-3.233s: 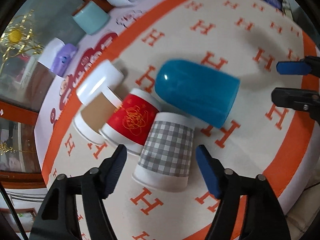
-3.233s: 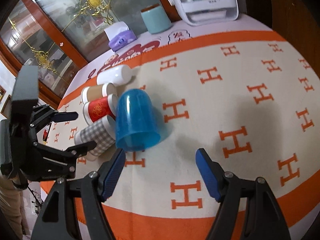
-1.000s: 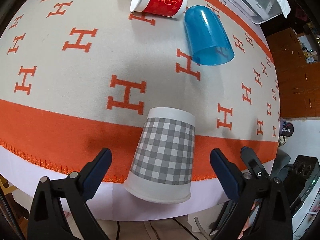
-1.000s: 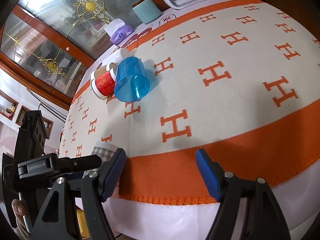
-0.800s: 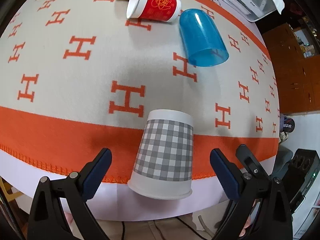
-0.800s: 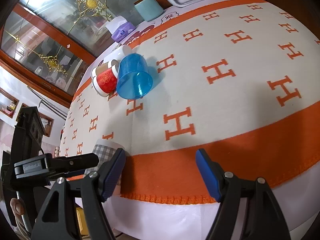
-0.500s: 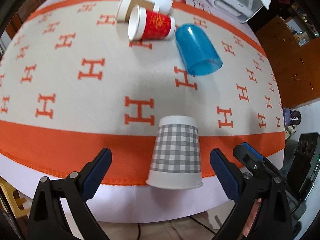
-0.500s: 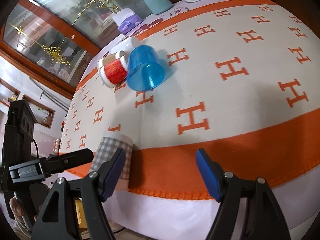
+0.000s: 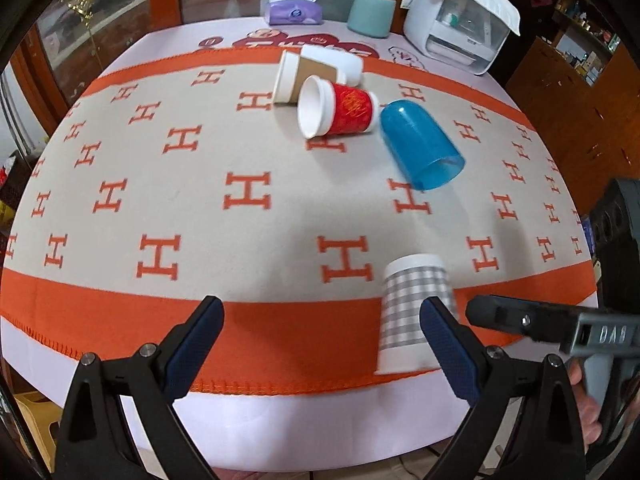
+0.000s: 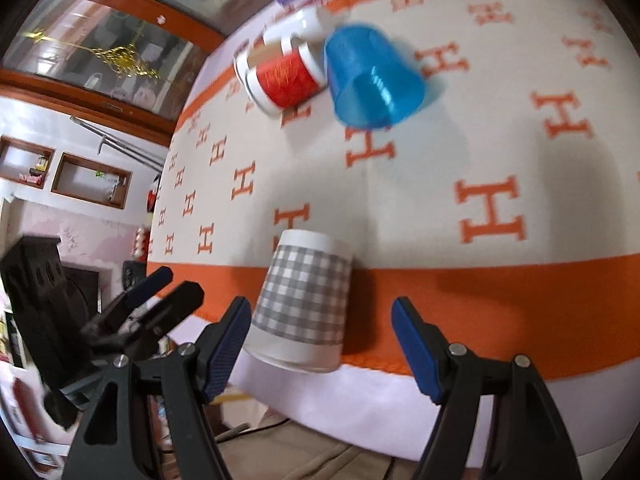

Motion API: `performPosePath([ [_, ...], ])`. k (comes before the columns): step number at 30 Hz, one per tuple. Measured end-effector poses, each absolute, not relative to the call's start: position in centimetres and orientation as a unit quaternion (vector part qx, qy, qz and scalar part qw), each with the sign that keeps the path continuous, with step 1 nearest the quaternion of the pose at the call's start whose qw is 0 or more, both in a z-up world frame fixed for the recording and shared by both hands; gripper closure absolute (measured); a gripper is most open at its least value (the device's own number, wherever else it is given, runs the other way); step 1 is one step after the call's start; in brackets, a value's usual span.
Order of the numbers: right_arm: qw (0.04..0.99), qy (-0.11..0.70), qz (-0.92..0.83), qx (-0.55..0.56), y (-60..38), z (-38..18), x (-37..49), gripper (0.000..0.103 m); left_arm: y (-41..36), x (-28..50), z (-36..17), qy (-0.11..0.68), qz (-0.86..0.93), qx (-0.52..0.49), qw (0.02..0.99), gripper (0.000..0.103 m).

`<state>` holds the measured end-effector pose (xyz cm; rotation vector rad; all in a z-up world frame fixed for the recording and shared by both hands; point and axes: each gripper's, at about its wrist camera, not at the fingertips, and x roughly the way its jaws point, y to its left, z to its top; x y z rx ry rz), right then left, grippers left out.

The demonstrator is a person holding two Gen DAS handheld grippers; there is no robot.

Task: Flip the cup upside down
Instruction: 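Lift the grey-checked cup with the right tool and rotate it upright, then turn the grey-checked cup mouth-up in the right tool and lower it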

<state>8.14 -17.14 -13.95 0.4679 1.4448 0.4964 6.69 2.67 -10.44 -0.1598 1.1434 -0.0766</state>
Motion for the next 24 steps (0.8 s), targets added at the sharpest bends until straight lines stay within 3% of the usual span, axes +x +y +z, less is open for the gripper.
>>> performPosePath([
  [17,0.645,0.710,0.197,0.202,-13.5,-16.6,10.6,0.031,6.1,6.8,-14.5,0.565,-0.033,-0.100,0.818,0.006],
  [22,0.629,0.720,0.201,0.215,-13.5,-17.3,10.7,0.043,6.4,7.0,-15.0,0.568,-0.033,-0.103,0.816,0.006],
  [24,0.627,0.720,0.203,0.219,-13.5,-17.4,10.6,0.043,6.5,7.1,-15.2,0.569,-0.034,-0.105,0.815,0.006],
])
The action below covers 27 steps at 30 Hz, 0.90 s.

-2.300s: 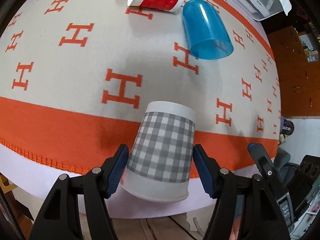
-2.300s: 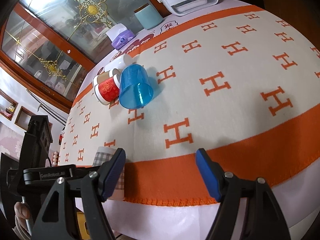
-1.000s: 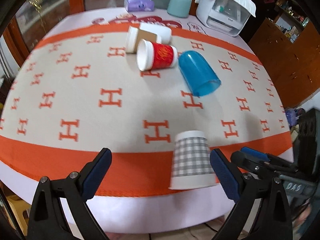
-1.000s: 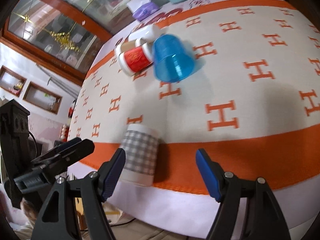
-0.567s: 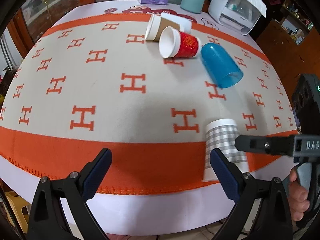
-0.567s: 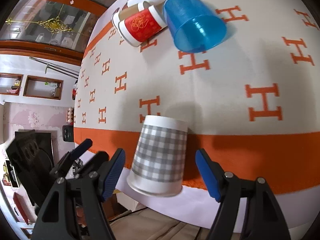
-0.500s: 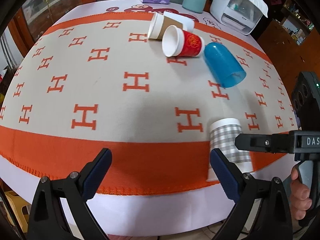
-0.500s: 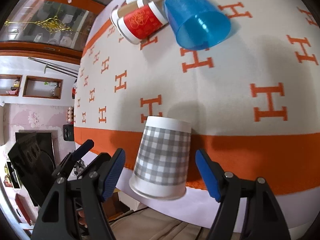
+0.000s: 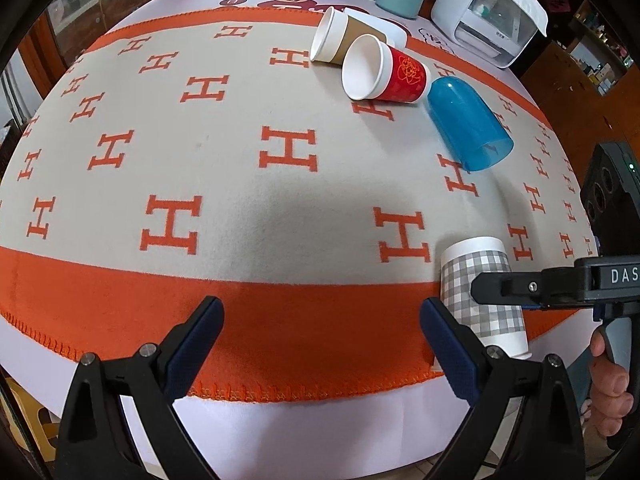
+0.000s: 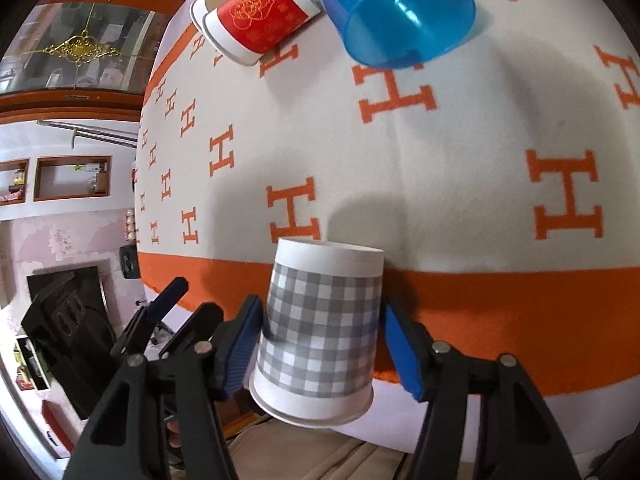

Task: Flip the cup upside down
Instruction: 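Turn the grey-checked cup mouth-up in the right tool and lower it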

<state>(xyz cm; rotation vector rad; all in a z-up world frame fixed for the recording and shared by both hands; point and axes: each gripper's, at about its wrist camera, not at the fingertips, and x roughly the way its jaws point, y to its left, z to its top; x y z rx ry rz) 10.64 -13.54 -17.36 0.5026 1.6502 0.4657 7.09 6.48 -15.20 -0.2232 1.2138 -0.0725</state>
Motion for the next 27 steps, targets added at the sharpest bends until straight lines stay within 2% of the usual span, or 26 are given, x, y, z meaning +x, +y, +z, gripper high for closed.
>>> performPosePath([
  [4,0.638,0.710,0.206,0.216,-13.5,-16.6,10.4,0.043,6.7,7.2,-15.3,0.568,-0.033,-0.106,0.816,0.006],
  [9,0.695,0.656,0.224,0.191,-13.3,-13.3,9.9,0.043,6.9,7.0,-15.0,0.560,-0.028,-0.106,0.821,0.006],
  [19,0.861,0.431,0.255,0.092,-12.8,-6.0,6.6,0.043,7.4,7.0,-13.9,0.530,-0.022,-0.120,0.839,0.006],
  [23,0.905,0.340,0.254,0.032,-12.1,-6.4,5.0,0.043,7.5,6.9,-13.6,0.513,-0.010,-0.115,0.851,0.006],
  [27,0.924,0.295,0.240,-0.041,-10.3,-8.6,4.1,0.043,7.7,6.8,-13.7,0.501,0.003,-0.113,0.858,0.006],
])
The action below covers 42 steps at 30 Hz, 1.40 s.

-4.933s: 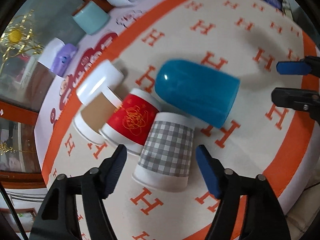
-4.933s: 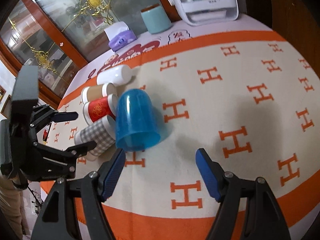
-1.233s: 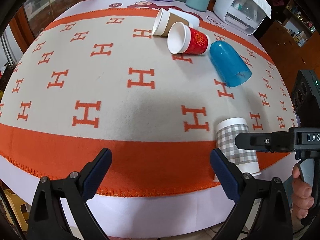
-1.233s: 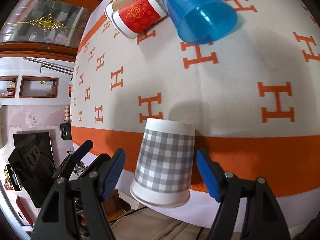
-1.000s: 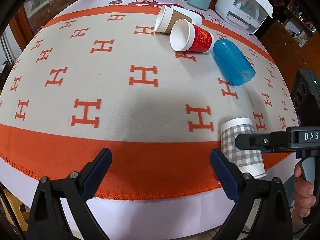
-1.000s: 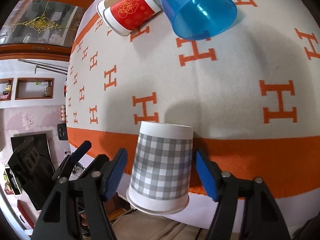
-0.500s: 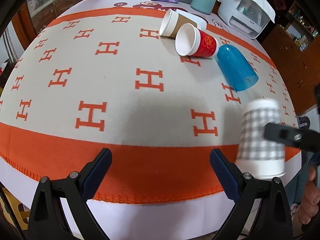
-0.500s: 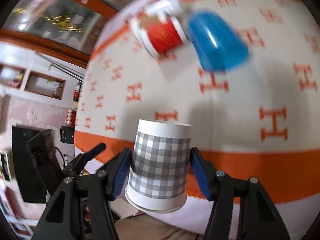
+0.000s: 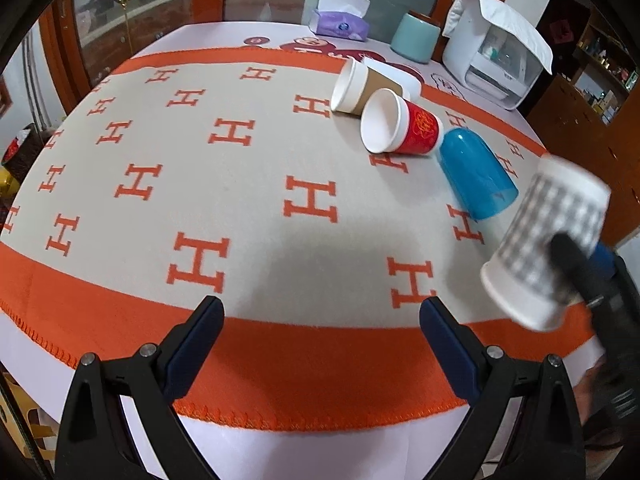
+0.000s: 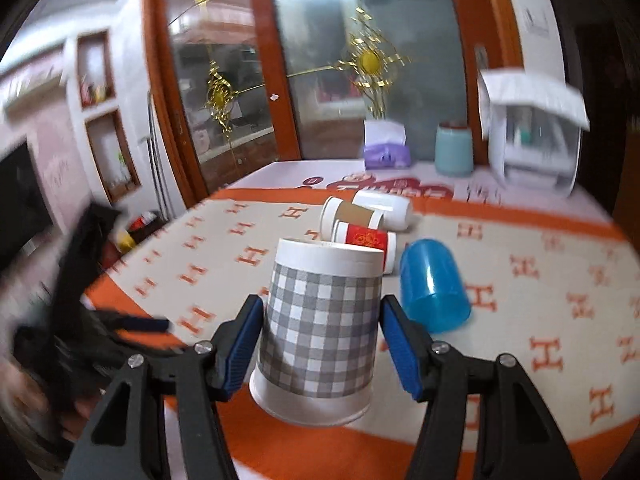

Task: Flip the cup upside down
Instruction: 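Turn the grey-checked cup mouth-up in the right tool and lower it, then set the grey-checked cup on the cloth and open the right tool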

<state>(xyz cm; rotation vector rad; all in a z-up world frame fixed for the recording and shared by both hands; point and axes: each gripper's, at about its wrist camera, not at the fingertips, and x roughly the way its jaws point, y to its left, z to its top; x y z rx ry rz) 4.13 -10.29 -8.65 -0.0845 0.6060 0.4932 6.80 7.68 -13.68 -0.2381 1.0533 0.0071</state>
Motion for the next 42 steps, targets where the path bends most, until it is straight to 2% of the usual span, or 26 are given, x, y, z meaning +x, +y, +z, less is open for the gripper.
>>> performPosePath([
  [11,0.914,0.327,0.222,-0.085,-8.6,-12.7,5.3,0.043,8.6,7.0,-14.1,0.485,0.034,-0.123,0.865,0.006],
  [26,0.904,0.348,0.222,-0.109,-8.8,-13.7,3.5,0.042,7.7,6.0,-13.4,0.470,0.030,-0.103,0.876,0.006],
  [29,0.890,0.380,0.236,-0.090,-9.0,-14.0,3.9,0.041,7.6,5.7,-13.1,0.467,0.031,-0.098,0.878,0.006],
  [34,0.891,0.381,0.243,-0.051,-10.1,-13.0,3.4,0.038,7.3,4.8,-12.3,0.453,0.033,-0.088,0.886,0.005],
  [42,0.892,0.376,0.248,-0.031,-11.2,-11.8,1.6,0.037,6.1,3.7,-11.7,0.453,0.024,-0.076,0.888,0.005],
])
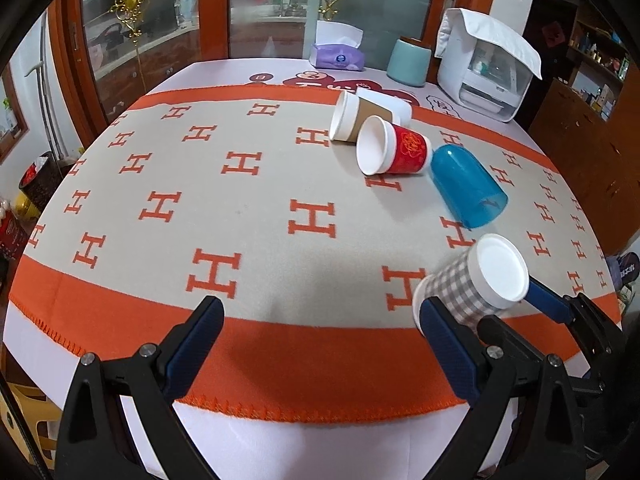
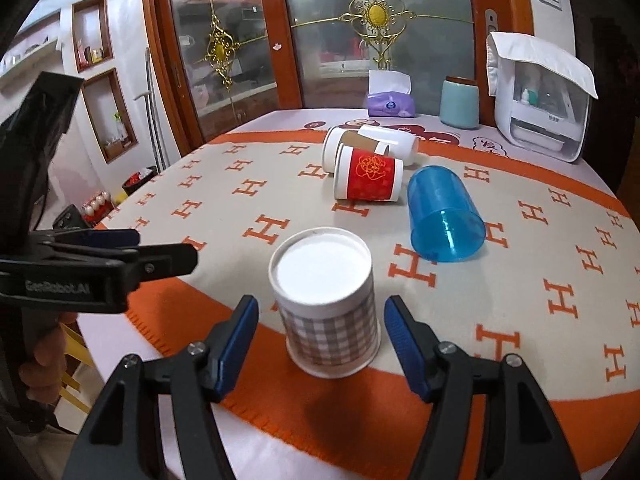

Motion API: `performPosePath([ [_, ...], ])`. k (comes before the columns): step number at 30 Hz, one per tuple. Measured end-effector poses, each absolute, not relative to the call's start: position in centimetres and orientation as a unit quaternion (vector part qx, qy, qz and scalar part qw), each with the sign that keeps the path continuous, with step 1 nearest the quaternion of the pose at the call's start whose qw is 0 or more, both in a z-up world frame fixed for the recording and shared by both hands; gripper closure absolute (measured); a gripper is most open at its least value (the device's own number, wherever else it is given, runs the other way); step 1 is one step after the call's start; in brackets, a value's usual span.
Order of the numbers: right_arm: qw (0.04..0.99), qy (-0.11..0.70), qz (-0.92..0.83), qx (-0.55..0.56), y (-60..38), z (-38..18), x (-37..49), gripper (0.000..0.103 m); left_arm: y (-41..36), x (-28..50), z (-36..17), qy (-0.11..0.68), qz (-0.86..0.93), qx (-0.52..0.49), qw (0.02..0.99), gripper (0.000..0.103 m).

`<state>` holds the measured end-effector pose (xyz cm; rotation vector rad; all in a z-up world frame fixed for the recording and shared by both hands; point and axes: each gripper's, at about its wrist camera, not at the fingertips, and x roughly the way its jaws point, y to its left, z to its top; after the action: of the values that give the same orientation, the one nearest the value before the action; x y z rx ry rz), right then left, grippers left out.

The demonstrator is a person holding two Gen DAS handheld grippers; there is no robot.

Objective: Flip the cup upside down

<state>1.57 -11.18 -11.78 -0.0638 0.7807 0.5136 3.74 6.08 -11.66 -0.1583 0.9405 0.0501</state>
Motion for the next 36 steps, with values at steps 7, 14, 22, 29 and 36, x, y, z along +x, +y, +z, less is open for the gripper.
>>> performPosePath([
  [7,0.895,0.377,0.240,-0.004,-12.8,-9.6,-0.3,0.037,5.3,2.3,-10.2,0.444,0.034,-0.069,0.893,0.005],
  [14,0.909,0.357,0.214,-0.001,-13.8,-4.8,-1.9,0.037,4.1,0.9,-6.7,0.415,0.030,-0.061,0.907,0.001],
  [22,0.913,0.359,0.192,0.028,-14.7,-0.5,-2.3,0.037,2.1,0.0,-2.2,0.373,0.027,-0.044,0.927,0.001],
  [29,0.927,0.344,0.150,0.029,-15.0,1.4,-3.0,0.036,0.7,-0.7,0.9,0.335,0.041,-0.029,0.941,0.001],
  [36,0.931,0.337,0.137,0.027,-15.0,1.8,-2.7,0.029,0.2,-0.2,1.2,0.335,0.053,-0.029,0.940,0.001],
])
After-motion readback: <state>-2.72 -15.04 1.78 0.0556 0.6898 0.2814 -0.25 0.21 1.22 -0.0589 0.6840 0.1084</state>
